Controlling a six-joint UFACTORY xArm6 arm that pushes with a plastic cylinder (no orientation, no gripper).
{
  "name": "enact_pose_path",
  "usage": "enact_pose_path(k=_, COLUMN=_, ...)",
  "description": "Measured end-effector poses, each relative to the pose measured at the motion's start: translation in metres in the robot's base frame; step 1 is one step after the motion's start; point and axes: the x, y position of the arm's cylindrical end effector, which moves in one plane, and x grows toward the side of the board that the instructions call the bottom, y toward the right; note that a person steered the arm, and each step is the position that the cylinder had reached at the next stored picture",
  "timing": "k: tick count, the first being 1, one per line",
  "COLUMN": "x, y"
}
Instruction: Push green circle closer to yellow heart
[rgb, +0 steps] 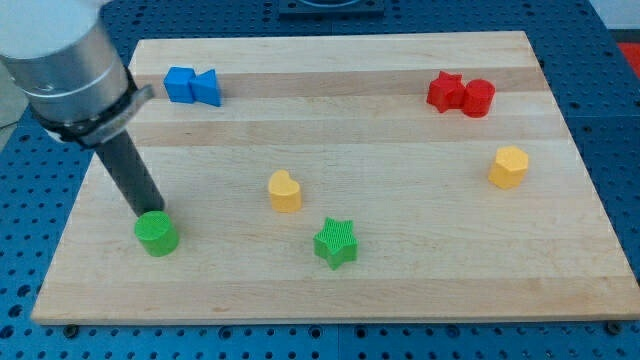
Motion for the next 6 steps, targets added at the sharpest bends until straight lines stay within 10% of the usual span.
enact_pose_path(k=2, x=0.022, y=-0.082)
enact_pose_path(k=5, x=0.065, y=0.043)
enact_pose_path(k=6, x=0.062, y=-0.012)
